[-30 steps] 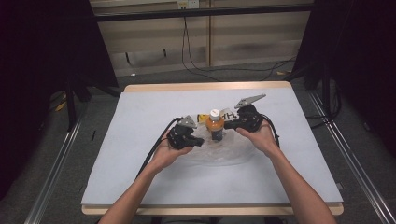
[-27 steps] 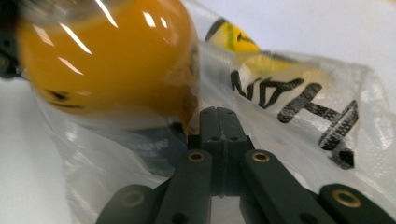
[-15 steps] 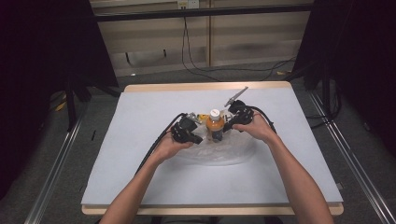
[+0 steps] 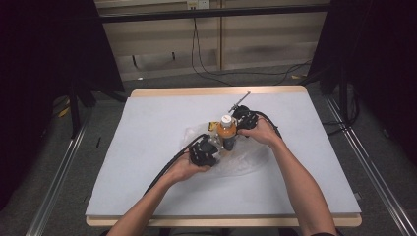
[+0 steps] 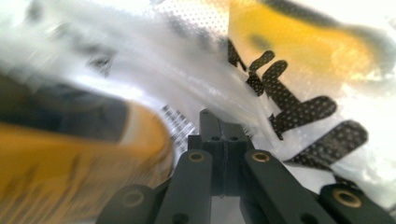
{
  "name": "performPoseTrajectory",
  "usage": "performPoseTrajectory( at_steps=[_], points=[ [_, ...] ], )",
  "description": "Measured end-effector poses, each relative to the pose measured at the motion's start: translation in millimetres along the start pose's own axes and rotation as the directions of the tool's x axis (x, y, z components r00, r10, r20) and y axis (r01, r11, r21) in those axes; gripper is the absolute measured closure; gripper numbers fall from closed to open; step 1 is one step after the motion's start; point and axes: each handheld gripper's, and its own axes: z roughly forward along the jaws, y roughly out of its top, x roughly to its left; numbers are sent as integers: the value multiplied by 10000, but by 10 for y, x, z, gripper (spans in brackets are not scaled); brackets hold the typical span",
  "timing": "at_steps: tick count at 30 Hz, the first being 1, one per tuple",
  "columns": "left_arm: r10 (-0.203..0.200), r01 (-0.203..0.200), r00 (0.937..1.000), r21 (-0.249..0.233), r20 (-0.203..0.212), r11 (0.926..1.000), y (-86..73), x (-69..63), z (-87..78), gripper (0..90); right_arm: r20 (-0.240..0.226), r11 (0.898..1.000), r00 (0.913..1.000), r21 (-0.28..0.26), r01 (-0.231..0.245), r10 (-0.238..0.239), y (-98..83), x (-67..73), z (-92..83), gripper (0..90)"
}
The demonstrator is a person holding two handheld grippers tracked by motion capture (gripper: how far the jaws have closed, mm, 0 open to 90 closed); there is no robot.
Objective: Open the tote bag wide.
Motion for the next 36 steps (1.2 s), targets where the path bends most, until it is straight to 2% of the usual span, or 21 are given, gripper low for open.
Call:
performPoseTrajectory(
  at_steps=[6,8,9,11,13,16,17,19,20,21,23,24,25,26,28,29,30,31,32,34,36],
  points=[
    [367,-364,9991,-154,197,9992,-89,-243,-30,900,571,9984,9970,-252,-505,518,68,-99,15,900],
    [528,-523,9982,-168,274,9985,-102,-304,-36,900,894,9969,9932,-315,-726,751,88,-152,8,900],
    [745,-740,9967,-164,327,9971,-116,-385,-44,900,1335,9963,9877,-363,-773,815,109,-199,0,900],
    [805,-801,9964,-144,265,9967,-125,-426,-49,900,1434,9952,9852,-408,-890,939,116,-227,-1,900],
    [914,-907,9945,-154,508,9958,-149,-495,-62,900,1560,9914,9800,-630,-1151,1237,124,-283,0,900],
    [1177,-1169,9912,-173,605,9930,-172,-595,-69,900,1597,9876,9765,-838,-1328,1448,127,-344,-1,900],
    [1204,-1191,9896,-200,789,9927,-176,-613,-71,900,1711,9880,9748,-829,-1304,1430,129,-364,-5,900],
    [1320,-1310,9859,-165,1029,9912,-181,-661,-76,900,2185,9869,9640,-891,-1347,1513,138,-390,-11,900],
    [1358,-1338,9865,-273,911,9906,-193,-701,-71,900,2585,9823,9491,-977,-1596,1799,132,-423,-24,900],
    [1433,-1419,9851,-214,954,9897,-196,-720,-78,900,2585,9823,9491,-977,-1596,1799,132,-423,-24,900],
    [1484,-1476,9838,-154,1010,9889,-205,-765,-88,900,2840,9787,9383,-1118,-1720,1974,122,-447,-30,900],
    [1647,-1652,9813,-42,998,9863,-195,-758,-99,900,2812,9780,9389,-1183,-1716,1987,117,-452,-29,900],
    [1282,-1256,9862,-310,1049,9916,-186,-707,-120,900,2698,9802,9443,-1108,-1641,1886,118,-423,-29,900],
    [1282,-1256,9862,-310,1049,9916,-186,-707,-120,900,2698,9802,9443,-1108,-1641,1886,118,-423,-29,900],
    [1099,-1042,9894,-630,946,9926,-156,-633,-200,900,2274,9819,9598,-1301,-1373,1643,104,-372,-49,900],
    [1020,-936,9891,-814,1064,9923,-134,-583,-262,900,1969,9795,9667,-1496,-1350,1633,90,-336,-77,900],
    [833,-724,9921,-1147,939,9908,-112,-541,-325,900,1728,9776,9726,-1683,-1266,1557,74,-299,-109,900],
    [919,-809,9914,-1152,936,9900,-88,-500,-376,900,1683,9797,9766,-1707,-1049,1339,58,-248,-149,900],
    [749,-643,9947,-1425,703,9877,-69,-477,-419,900,1516,9804,9809,-1728,-951,1218,47,-219,-172,900],
    [743,-635,9949,-1479,681,9870,-16,-423,-530,900,1003,9786,9916,-1966,-608,818,-18,-114,-293,900],
    [528,-427,9974,-1891,492,9810,24,-375,-585,900,966,9758,9927,-2129,-501,720,-38,-90,-330,900]
  ],
)
